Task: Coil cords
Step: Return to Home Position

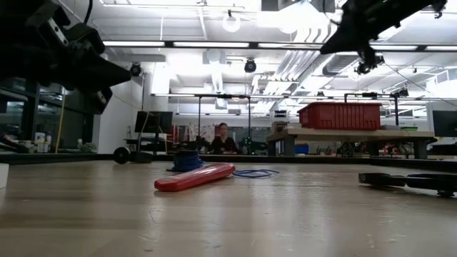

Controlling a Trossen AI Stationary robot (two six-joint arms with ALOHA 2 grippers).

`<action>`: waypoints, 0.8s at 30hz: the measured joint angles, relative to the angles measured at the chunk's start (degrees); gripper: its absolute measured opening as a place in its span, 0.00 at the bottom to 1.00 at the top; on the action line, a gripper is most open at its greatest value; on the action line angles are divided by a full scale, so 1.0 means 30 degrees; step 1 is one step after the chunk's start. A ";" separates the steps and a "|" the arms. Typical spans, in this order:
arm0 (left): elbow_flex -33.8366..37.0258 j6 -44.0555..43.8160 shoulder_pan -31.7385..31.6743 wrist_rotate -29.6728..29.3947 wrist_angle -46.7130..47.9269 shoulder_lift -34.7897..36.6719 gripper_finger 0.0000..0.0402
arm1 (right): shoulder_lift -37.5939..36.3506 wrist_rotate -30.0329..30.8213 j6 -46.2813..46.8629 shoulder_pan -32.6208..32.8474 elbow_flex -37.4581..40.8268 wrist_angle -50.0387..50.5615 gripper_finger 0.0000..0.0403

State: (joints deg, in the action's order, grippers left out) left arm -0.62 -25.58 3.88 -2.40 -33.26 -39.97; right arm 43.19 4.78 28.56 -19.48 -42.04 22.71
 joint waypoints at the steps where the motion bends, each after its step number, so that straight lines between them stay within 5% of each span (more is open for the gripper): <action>1: 0.0000 -0.0158 -0.0007 -0.0096 -0.0041 0.0014 0.00 | -0.0362 0.0024 -0.0147 0.0220 0.0000 0.0393 0.00; 9: -0.0007 -0.0241 -0.0036 -0.0332 0.0297 -0.0015 0.00 | -0.4006 -0.0239 -0.1685 0.1823 0.0883 0.1579 0.00; 12: -0.0007 -0.0241 -0.0036 -0.0332 0.0293 -0.0015 0.00 | -0.5279 -0.1483 -0.1836 0.2152 0.3442 -0.4173 0.00; 17: -0.0007 -0.0241 -0.0036 -0.0332 0.0293 -0.0015 0.00 | -0.4620 -0.3445 0.0156 0.2179 0.8701 -1.8302 0.00; 20: -0.0007 -0.0241 -0.0036 -0.0332 0.0293 -0.0015 0.00 | -0.3906 -0.3948 -0.0203 0.2433 0.9672 -2.0703 0.00; 24: -0.0007 -0.0248 -0.0036 -0.0332 0.0293 -0.0015 0.00 | -0.3196 -0.5713 -0.2399 0.3162 1.0025 -1.9589 0.00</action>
State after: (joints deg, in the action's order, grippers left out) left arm -0.64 -26.33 3.77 -3.40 -32.38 -40.01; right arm 33.60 -12.36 21.36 -9.99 -11.97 -36.06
